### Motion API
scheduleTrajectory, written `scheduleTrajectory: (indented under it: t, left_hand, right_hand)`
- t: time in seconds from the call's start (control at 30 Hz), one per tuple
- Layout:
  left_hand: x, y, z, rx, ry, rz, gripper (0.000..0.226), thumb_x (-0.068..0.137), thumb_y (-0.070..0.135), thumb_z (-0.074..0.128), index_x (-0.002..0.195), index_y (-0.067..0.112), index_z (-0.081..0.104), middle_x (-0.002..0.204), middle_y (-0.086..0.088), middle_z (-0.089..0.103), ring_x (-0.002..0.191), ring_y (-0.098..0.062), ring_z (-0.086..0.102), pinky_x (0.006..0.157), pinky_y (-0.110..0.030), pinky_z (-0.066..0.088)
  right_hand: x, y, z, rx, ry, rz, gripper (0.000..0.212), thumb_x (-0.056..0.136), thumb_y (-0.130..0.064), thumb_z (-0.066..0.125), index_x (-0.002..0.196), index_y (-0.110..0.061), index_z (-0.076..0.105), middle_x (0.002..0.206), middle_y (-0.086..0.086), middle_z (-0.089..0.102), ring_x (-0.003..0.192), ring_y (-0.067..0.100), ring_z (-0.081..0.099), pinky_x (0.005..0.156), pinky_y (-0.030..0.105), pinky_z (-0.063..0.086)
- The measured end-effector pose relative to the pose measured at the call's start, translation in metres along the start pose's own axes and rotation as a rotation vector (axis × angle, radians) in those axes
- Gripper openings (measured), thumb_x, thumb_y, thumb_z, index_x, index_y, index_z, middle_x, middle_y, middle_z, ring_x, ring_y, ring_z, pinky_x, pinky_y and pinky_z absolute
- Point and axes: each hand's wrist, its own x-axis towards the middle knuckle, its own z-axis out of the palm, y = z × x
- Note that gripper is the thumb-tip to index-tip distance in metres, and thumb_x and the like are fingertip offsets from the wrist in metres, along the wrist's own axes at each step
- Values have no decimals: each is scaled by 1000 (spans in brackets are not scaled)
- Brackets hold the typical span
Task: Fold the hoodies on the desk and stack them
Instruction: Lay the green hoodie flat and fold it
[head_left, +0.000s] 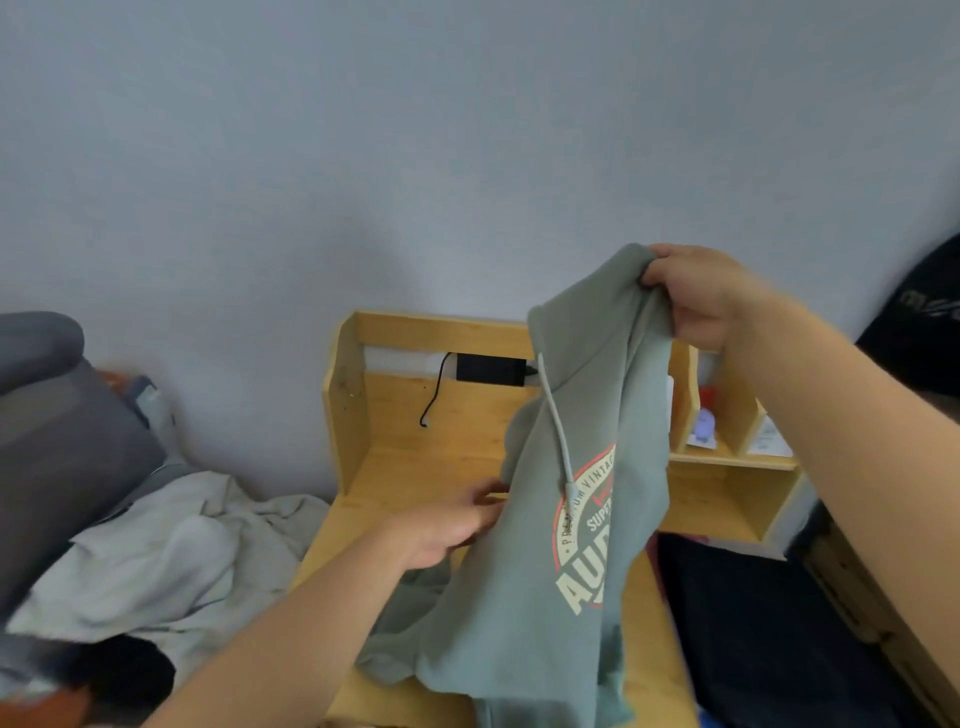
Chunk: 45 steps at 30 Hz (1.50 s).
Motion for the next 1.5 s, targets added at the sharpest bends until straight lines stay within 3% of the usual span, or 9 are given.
scheduleTrajectory:
  t: [0.27,0.43,0.57,0.67,0.77,0.87,1.07,1.23,1.5]
  left_hand:
    - [-1,3,4,-148,364,138,25,104,16,50,104,26,72,102,3,78,104,-22,71,88,-38,53]
    - [-12,33,-73,141,865,410,27,106,17,51,80,21,58,77,2,60,81,-21,54,67,-27,39]
    - [-48,144,-112,633,854,784,19,103,21,56,83,20,54,72,-7,54,68,-17,45,60,-26,33]
    - [-89,236,-123,530,824,1016,19,95,25,64,81,28,52,73,-3,53,63,-6,43,59,-22,35]
    - [-104,264,-137,692,610,767,17,90,29,78,102,26,66,92,8,69,75,5,61,73,-16,49]
    - [-89,220,-158,1043,566,314,46,77,57,79,96,15,73,90,0,73,84,-14,66,79,-30,53]
    - [-81,212,-170,775,787,546,37,87,26,80,67,11,53,63,-3,48,58,-12,43,50,-28,28]
    - [-82,189,-175,243,316,417,25,87,0,72,85,16,53,84,-5,58,77,-13,59,67,-27,46]
    - [-49,130,-184,1075,1054,554,34,101,48,56,84,19,51,78,-24,65,75,-44,63,62,-43,44]
  right_hand:
    - [-5,3,-1,-80,72,-61,39,93,9,35,104,-10,68,100,11,69,89,23,66,81,39,58]
    - [-2,34,-23,-779,189,-177,42,77,14,36,89,-13,67,95,15,67,98,37,62,79,37,50]
    - [6,15,-58,-942,286,-337,35,76,12,40,88,-10,64,94,19,66,100,38,61,74,37,44]
    - [11,-35,-84,-612,642,-564,25,91,-7,45,109,-9,62,105,15,66,100,32,62,83,39,47]
    - [9,-22,-66,-522,574,-478,33,97,-26,58,127,-14,52,117,7,60,106,25,57,91,38,45]
    - [0,35,-60,-1090,289,-282,15,85,1,55,89,-13,59,107,23,67,105,42,61,80,41,47]
    - [1,24,-93,-1053,652,-399,33,83,10,46,107,-8,61,92,31,64,85,49,59,68,45,46]
    - [2,15,-96,-711,772,-364,23,83,10,38,92,-6,53,88,26,55,90,45,53,67,41,34]
    - [-6,76,-107,-1243,600,-712,46,82,9,46,122,-8,61,99,24,59,73,49,60,62,50,50]
